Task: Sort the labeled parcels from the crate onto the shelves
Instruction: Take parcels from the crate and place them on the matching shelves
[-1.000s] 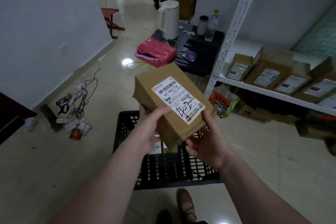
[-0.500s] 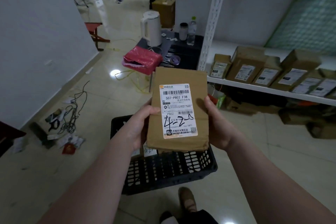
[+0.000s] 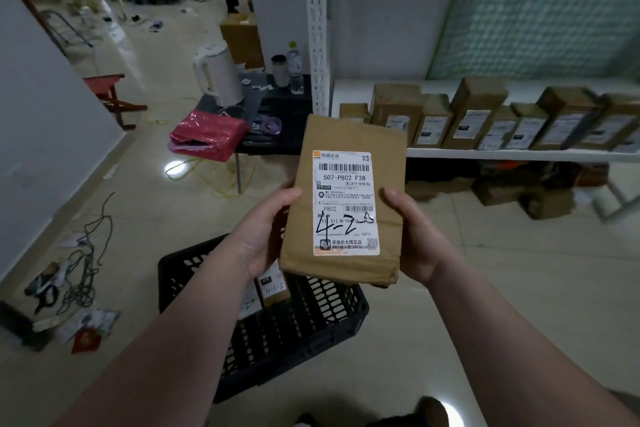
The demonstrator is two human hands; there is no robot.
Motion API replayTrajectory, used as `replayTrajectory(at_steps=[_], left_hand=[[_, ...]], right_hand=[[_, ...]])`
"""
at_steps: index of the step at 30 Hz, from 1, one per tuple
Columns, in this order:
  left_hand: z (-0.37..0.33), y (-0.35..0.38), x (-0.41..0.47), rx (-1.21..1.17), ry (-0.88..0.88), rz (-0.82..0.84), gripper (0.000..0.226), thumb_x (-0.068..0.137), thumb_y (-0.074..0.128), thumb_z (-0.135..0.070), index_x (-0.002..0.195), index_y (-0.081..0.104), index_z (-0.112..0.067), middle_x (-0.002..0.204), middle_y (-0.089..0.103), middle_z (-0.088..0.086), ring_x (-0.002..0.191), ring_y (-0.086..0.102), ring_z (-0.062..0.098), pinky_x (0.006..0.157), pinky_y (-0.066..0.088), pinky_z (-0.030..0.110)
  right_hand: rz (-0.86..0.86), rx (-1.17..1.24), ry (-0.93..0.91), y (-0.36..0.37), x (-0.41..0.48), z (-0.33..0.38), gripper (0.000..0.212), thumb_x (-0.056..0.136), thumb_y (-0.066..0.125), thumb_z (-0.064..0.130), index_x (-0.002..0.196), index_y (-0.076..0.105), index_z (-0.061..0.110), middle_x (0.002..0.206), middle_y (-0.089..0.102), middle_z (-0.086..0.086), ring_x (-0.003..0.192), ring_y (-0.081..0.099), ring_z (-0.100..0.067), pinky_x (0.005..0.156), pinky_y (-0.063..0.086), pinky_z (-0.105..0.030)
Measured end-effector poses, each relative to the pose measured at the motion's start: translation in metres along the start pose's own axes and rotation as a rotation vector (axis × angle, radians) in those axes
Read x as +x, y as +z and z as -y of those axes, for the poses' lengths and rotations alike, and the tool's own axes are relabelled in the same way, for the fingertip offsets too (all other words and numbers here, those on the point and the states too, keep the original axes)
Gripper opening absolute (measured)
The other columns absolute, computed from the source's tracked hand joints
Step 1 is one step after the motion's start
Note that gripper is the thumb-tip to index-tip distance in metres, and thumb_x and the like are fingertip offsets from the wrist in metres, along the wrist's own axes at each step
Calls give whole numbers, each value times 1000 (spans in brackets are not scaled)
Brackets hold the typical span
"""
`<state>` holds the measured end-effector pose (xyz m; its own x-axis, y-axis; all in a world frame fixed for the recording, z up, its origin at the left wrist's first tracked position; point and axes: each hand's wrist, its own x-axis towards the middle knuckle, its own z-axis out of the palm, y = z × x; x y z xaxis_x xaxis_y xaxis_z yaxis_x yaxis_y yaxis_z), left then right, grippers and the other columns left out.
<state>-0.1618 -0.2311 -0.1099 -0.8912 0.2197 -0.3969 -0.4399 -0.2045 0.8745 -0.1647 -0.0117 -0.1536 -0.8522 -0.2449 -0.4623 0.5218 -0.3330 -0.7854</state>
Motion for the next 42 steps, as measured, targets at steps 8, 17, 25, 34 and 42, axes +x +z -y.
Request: replayTrajectory(at_steps=[8, 17, 25, 34, 42], left_hand=[[14, 102, 53, 55, -21, 75, 83, 62, 73, -58, 136, 52, -28, 121, 67, 4, 118, 59, 28, 99, 45, 46], [41, 222, 94, 86, -125, 111, 69, 62, 72, -56, 123, 63, -25, 114, 71, 4, 113, 62, 27, 105, 41, 48], [48, 289, 118, 120, -130, 88, 57, 68, 71, -55, 116, 67, -24, 110, 72, 3, 111, 62, 28, 104, 41, 51], [-43, 373, 174, 155, 54, 210, 69, 60, 80, -54, 119, 65, -22, 116, 70, 4, 116, 60, 28, 107, 39, 52], [-122, 437, 241, 135, 157, 332, 66, 68, 74, -47, 124, 63, -14, 113, 71, 7, 112, 63, 28, 105, 42, 50]], right_hand=[[-75, 91, -31, -100, -43, 39, 93, 51, 84, 58, 131, 60, 18, 126, 66, -14, 119, 61, -35, 108, 40, -54], [-133, 141, -6, -206, -73, 93, 66, 77, 65, 53, 130, 60, 14, 121, 68, -16, 112, 64, -35, 98, 49, -47], [-149, 190, 20, -263, -84, 123, 60, 79, 60, 51, 126, 62, 13, 118, 69, -16, 107, 66, -34, 94, 50, -45], [-194, 86, -220, -297, -86, 246, 56, 82, 57, 49, 124, 65, 12, 118, 70, -13, 112, 65, -33, 104, 45, -49], [-183, -103, -322, -324, -70, 357, 60, 75, 57, 56, 117, 68, 15, 115, 72, -11, 104, 69, -29, 98, 49, -44]])
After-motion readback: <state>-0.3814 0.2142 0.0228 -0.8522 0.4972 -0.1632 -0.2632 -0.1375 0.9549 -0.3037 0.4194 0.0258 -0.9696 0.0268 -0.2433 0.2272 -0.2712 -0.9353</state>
